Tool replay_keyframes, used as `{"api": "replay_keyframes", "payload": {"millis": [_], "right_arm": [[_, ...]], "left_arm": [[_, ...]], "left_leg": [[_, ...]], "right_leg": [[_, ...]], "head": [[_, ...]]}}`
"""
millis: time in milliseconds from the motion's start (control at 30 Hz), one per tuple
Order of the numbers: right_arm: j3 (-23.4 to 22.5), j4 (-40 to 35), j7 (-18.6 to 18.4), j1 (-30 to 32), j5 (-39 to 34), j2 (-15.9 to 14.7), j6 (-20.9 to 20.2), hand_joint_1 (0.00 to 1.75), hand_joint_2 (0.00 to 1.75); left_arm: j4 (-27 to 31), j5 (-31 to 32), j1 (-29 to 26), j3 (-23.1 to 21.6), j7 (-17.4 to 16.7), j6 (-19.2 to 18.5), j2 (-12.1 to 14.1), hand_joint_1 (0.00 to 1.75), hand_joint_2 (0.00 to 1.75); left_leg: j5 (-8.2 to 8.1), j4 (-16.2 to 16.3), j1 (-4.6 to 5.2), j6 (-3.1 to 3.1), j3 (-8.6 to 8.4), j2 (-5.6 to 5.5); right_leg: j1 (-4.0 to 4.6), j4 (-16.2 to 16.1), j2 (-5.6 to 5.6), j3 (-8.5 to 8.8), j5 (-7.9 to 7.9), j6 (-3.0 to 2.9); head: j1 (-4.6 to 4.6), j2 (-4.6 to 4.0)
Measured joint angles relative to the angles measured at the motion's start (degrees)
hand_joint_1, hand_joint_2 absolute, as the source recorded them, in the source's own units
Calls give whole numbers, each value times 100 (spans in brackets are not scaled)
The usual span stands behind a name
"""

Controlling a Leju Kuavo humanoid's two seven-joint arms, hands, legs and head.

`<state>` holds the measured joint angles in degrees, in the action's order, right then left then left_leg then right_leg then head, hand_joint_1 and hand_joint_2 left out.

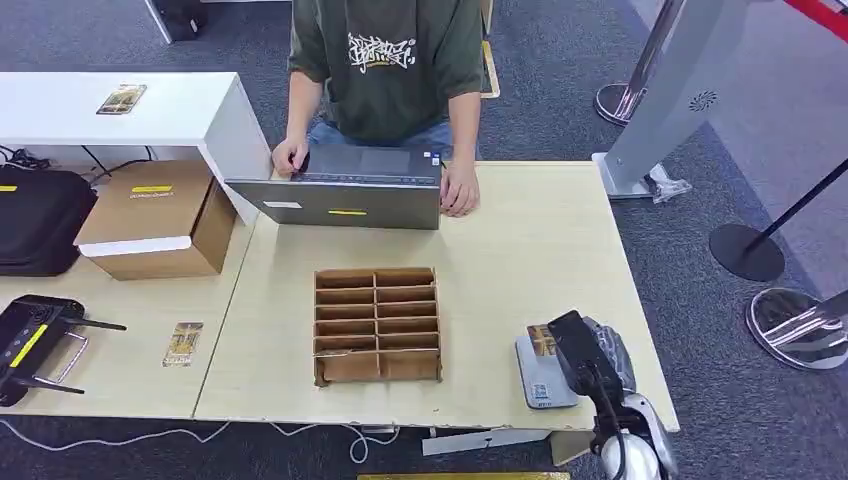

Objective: Pass the card to the sensor for recognition and then transmit it.

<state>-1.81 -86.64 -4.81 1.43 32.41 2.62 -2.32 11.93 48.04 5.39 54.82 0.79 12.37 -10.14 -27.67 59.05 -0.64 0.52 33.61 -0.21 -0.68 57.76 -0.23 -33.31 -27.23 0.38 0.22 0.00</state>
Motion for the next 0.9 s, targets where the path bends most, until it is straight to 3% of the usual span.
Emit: {"api": "replay_keyframes", "payload": {"millis": [900], "right_arm": [[-488, 470, -100, 153, 437, -133, -297, 175, 175]], "left_arm": [[0, -190, -63, 35, 114, 85, 15, 0, 0]], "left_leg": [[0, 0, 0, 0, -5, 1]], "right_leg": [[0, -1, 1, 3, 0, 0]], "head": [[0, 0]]}}
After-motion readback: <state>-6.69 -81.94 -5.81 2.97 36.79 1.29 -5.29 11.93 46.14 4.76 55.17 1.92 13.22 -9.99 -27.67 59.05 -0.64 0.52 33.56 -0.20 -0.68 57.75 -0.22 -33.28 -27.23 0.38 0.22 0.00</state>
